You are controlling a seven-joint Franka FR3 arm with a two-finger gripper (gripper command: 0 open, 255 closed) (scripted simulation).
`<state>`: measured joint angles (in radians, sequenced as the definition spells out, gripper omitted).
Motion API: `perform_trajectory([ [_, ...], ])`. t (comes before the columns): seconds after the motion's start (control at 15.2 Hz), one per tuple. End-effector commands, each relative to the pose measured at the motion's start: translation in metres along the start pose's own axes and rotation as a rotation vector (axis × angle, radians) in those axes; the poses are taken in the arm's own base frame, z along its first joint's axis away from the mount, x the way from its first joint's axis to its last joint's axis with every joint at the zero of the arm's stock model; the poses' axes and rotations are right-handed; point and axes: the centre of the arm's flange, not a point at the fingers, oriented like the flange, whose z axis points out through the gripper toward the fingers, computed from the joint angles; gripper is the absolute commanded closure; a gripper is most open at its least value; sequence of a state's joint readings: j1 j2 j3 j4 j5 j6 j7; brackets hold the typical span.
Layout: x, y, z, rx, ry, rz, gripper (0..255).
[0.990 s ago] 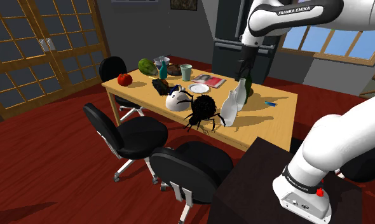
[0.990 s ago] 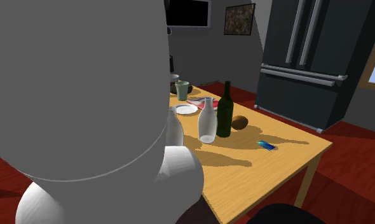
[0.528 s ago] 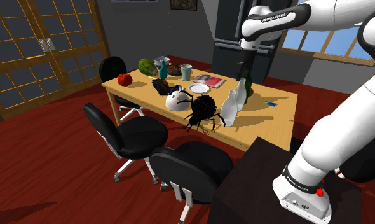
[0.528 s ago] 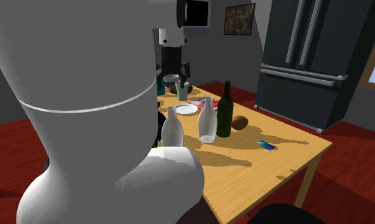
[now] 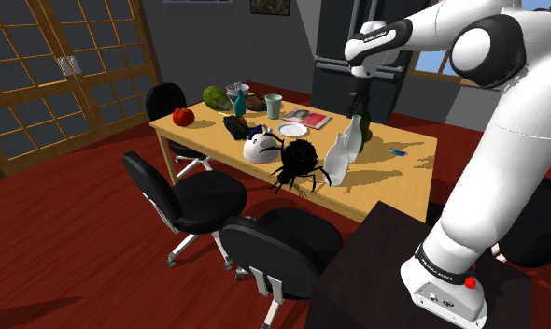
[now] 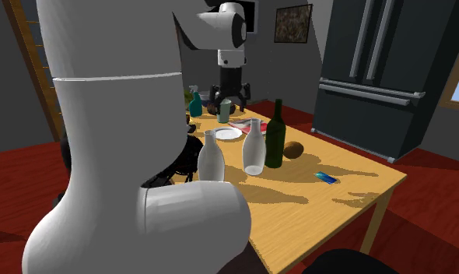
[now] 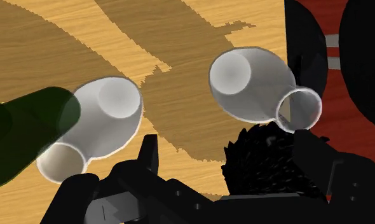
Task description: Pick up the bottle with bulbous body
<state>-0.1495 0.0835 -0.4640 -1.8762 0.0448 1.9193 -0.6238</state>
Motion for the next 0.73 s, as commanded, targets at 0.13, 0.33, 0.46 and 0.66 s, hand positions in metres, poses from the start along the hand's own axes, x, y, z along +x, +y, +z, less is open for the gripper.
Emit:
perform_trajectory([
  [0.13,0.022,0.045,0.018,-0.009,-0.017,-0.006,0],
  [0.33,0.038,0.078,0.031,-0.015,-0.029,-0.01,0],
  [0.46,0.049,0.1,0.04,-0.019,-0.037,-0.012,0],
  [0.66,0.064,0.134,0.054,-0.025,-0.049,-0.015,0],
])
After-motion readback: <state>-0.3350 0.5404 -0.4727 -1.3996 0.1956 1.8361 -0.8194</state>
